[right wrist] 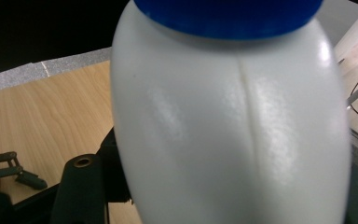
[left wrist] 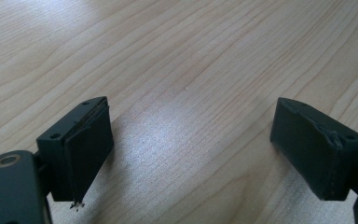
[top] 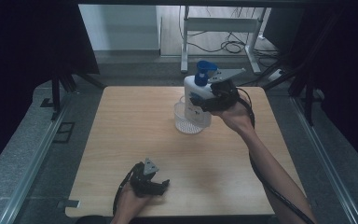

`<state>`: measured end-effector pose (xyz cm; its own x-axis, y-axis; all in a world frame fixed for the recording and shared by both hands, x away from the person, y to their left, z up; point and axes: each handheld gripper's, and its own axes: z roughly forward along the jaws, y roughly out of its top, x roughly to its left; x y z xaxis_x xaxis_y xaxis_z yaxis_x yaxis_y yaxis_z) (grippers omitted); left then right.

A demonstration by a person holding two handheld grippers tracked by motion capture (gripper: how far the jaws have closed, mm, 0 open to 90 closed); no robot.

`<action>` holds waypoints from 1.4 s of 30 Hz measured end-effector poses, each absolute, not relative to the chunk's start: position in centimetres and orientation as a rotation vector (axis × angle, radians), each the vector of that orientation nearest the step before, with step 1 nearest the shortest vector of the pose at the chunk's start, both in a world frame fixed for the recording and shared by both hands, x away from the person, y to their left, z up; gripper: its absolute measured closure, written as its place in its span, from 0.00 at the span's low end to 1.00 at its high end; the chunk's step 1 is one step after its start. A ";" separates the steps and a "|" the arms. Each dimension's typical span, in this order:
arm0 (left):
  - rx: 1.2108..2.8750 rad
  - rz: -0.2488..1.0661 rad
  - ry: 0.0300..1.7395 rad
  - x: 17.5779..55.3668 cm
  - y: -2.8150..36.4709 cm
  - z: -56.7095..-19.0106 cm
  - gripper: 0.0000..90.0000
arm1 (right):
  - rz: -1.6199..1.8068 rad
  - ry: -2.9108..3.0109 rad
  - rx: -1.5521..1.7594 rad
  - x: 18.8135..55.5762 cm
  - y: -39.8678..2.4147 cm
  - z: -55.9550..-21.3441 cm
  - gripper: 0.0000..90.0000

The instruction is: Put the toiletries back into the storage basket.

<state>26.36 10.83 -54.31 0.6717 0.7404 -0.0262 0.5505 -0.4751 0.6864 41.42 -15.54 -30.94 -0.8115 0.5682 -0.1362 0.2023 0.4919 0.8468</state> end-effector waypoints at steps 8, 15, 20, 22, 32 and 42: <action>2.204 0.360 0.989 26.4 10.8 -54.3 0.14 | 1.261 2.327 0.648 42.8 -15.3 -30.5 0.42; 2.204 0.360 0.989 26.4 10.8 -54.3 0.14 | 1.258 2.319 0.653 44.1 -15.1 -30.5 0.42; 2.205 0.362 0.988 26.4 10.8 -54.3 0.14 | 1.261 2.319 0.660 45.1 -15.0 -30.8 0.42; 2.204 0.361 0.988 26.4 10.8 -54.3 0.14 | 1.256 2.319 0.660 45.5 -14.9 -30.9 0.42; 2.203 0.360 0.988 26.4 10.8 -54.3 0.14 | 1.267 2.334 0.657 47.2 -14.5 -31.6 0.42; 2.203 0.365 0.985 26.4 10.8 -54.3 0.14 | 1.263 2.372 0.625 48.7 -14.1 -33.3 0.42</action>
<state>26.38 10.84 -54.32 0.6731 0.7392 -0.0223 0.5466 -0.4770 0.6883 48.65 -14.12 -33.26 -0.8285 0.5467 -0.1212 0.2046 0.4970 0.8433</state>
